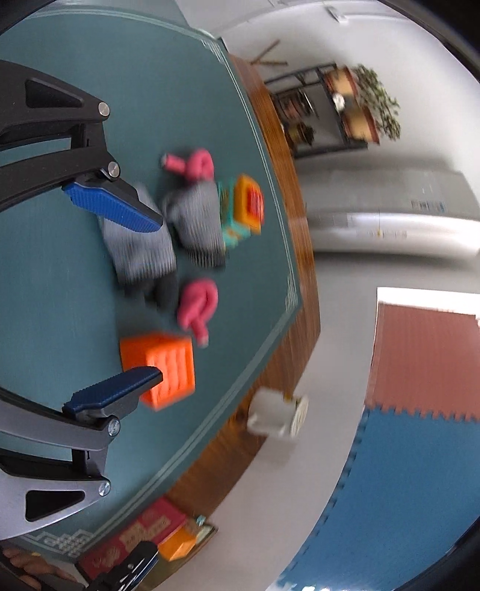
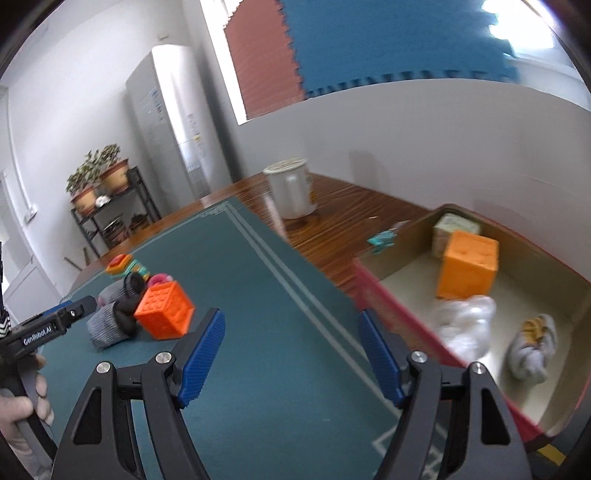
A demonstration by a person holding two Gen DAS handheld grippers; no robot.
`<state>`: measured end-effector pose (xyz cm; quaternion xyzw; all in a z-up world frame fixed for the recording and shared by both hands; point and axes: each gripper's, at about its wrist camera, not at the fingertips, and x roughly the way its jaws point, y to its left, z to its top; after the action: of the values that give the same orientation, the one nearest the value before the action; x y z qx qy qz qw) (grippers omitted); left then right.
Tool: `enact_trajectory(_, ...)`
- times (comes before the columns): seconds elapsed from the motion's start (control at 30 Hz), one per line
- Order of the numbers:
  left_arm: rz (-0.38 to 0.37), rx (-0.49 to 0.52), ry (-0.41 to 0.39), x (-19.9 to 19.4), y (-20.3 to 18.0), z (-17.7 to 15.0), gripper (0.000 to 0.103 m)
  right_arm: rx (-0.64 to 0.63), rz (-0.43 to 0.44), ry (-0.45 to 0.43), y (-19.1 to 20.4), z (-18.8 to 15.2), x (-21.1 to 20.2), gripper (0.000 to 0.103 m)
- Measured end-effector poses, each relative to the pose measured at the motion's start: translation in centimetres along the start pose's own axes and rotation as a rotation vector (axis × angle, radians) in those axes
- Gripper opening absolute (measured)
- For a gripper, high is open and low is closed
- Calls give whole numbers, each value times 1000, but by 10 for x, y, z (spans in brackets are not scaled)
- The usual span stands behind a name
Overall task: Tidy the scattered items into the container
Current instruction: 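Move both tools back over the table toward the grey gloves, then grasp a grey glove with the left gripper while the right gripper grasps the orange pegged block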
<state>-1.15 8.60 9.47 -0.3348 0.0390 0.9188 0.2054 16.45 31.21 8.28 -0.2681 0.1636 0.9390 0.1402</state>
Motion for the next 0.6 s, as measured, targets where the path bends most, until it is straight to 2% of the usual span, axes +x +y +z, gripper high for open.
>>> enact_trajectory(0.17,31,-20,21,9,41,-2,77,-40,20,25,26,-4,10,78)
enact_trajectory(0.33,40,-50,88,37,71,-8,77,-75,27,42,42,-8,15,78)
enact_trajectory(0.6,-83,-18,146,68,70,-20,77,-98,26,76,55,-11,30,78)
